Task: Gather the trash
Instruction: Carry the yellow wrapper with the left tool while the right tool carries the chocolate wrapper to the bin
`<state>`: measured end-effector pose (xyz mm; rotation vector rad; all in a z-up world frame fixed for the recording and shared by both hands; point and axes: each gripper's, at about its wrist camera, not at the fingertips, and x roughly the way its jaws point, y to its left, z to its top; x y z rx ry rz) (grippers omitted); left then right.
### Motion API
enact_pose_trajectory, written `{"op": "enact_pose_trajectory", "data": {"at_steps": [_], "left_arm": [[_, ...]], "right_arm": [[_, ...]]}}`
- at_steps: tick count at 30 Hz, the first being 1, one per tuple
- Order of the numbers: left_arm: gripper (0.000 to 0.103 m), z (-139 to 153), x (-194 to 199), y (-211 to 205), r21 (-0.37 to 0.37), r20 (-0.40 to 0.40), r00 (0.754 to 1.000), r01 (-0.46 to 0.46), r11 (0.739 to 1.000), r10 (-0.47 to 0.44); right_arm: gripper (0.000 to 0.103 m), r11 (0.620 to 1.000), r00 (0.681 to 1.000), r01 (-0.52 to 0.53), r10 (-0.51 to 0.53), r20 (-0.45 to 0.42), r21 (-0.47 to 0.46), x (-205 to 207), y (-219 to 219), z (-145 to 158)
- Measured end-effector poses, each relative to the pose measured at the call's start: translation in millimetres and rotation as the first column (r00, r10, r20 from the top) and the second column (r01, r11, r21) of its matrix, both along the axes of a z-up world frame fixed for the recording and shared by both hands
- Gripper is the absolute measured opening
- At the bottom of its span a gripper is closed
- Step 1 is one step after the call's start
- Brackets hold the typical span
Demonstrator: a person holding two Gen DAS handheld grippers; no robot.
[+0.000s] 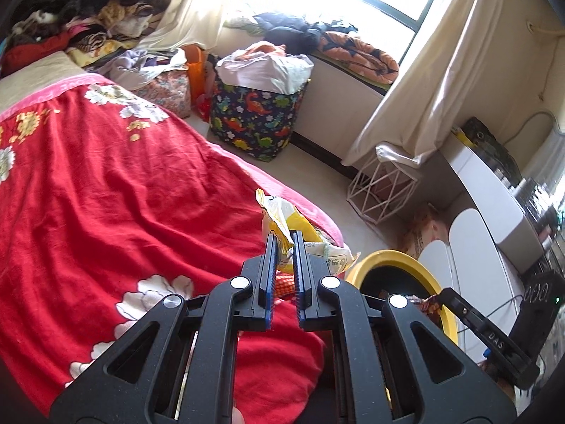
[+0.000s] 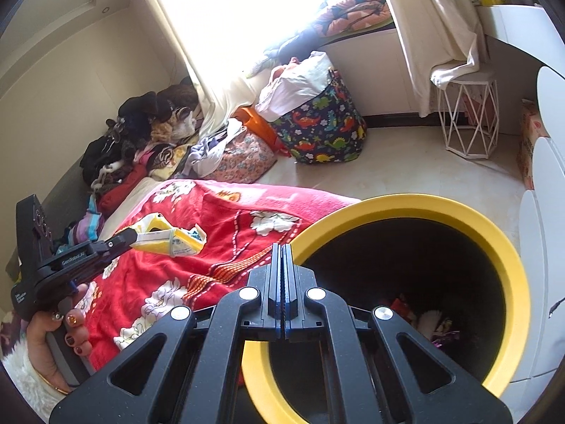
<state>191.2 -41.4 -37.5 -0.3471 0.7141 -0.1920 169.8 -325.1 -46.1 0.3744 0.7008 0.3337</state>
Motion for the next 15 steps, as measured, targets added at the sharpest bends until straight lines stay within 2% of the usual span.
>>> {"op": "enact_pose_trajectory", "data": {"at_steps": [15], "left_arm": [[0.005,6.8,-10.4,-35.2,0.026,0.019,0.996,0.084,0.996,-0.085]], "right_arm": [[0.001,0.998,0.998,0.061,-0.061,0.019,0.014,-10.0,-23.7,6.1]]}}
